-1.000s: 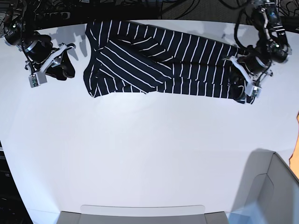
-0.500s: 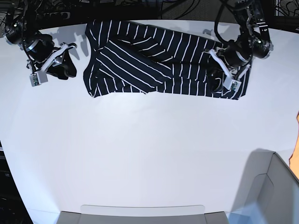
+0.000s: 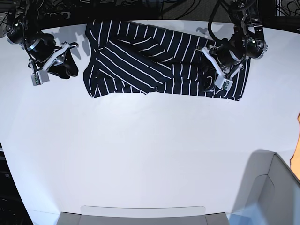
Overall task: Fold the T-shirt properly
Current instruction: 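Lower the left gripper onto the band's end and grasp it, then grasp the band's other end with the right gripper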
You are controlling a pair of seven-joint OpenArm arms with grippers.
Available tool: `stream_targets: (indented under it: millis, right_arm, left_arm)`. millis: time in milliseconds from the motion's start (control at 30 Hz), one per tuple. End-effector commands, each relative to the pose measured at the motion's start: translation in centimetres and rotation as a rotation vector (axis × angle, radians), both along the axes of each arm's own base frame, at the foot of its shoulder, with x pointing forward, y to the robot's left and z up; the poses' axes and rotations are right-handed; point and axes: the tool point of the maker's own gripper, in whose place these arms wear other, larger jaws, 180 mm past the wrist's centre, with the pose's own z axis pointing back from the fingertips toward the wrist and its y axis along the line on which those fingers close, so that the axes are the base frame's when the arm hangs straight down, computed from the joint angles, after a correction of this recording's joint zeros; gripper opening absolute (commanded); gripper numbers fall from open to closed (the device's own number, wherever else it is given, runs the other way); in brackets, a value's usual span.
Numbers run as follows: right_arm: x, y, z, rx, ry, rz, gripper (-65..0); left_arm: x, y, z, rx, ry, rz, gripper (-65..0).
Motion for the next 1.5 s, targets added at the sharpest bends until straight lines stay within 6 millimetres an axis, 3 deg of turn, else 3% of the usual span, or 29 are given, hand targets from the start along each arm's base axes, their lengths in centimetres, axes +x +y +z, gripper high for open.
stream_targets:
  millis: [0,100,167,233,433,500,567,667,700,767,900,1067,1167,1300,1367,1467]
  right_arm:
    - [0.4,0.1,1.0,0.006,-0.040,0.008,-46.7]
    - [0.4,0.1,1.0,0.006,-0.040,0.008,-46.7]
    - [0.4,0.1,1.0,0.006,-0.040,0.007,-46.7]
    - [0.5,0.1,1.1,0.006,-0.042,0.007,-46.7]
    - [0.6,0.1,1.1,0.007,-0.046,0.009,-46.7]
    - [0.6,0.1,1.1,0.007,-0.046,0.009,-46.7]
    - [0.6,0.1,1.1,0.007,-0.046,0.009,-46.7]
    - [0.6,0.0,1.1,0.005,-0.045,0.006,-46.7]
    - [0.6,0.0,1.2,0.006,-0.049,0.004,-46.7]
    - [0.6,0.0,1.2,0.008,-0.049,0.003,-46.7]
    - [0.6,0.3,0.9,0.061,-0.036,-0.008,-46.5]
    - [-0.1,0.0,0.9,0.348,0.004,-0.080,-46.5]
    - [-1.0,-1.5,-1.3,0.514,0.084,-0.110,-46.5]
    - [-2.0,-2.9,-4.5,0.559,0.158,-0.147,-46.5]
    - [-2.2,-2.7,-5.2,0.554,0.176,-0.152,-46.5]
    - [-2.0,-1.0,-6.2,0.533,0.204,-0.115,-46.5]
  left_arm:
    - [0.9,-0.1,1.0,-0.013,-0.046,0.001,-65.0]
    - [0.8,-0.3,1.0,-0.016,-0.044,-0.006,-62.7]
    - [0.9,-0.3,1.5,-0.012,-0.062,-0.012,-51.0]
    - [0.6,-0.6,2.3,-0.008,-0.082,-0.020,-46.1]
    - [0.7,-3.1,4.8,-0.189,-0.135,-0.043,-53.6]
    - [1.3,-2.7,6.1,-0.242,-0.182,-0.009,-56.4]
    - [2.0,-0.7,7.1,-0.246,-0.231,0.064,-60.1]
    - [2.4,4.5,7.5,-0.179,-0.270,0.210,-65.0]
    - [2.2,6.2,6.8,-0.150,-0.253,0.255,-65.0]
    - [1.9,7.1,5.4,-0.116,-0.210,0.276,-65.0]
    - [1.6,5.8,4.0,-0.063,-0.166,0.202,-65.0]
    - [1.6,4.0,3.3,-0.051,-0.144,0.145,-65.0]
    - [1.5,3.0,3.1,-0.063,-0.137,0.118,-65.0]
    - [1.5,2.8,3.1,-0.066,-0.136,0.113,-65.0]
    - [1.5,2.9,3.1,-0.065,-0.137,0.113,-65.0]
    - [1.5,2.9,3.0,-0.065,-0.135,0.113,-65.0]
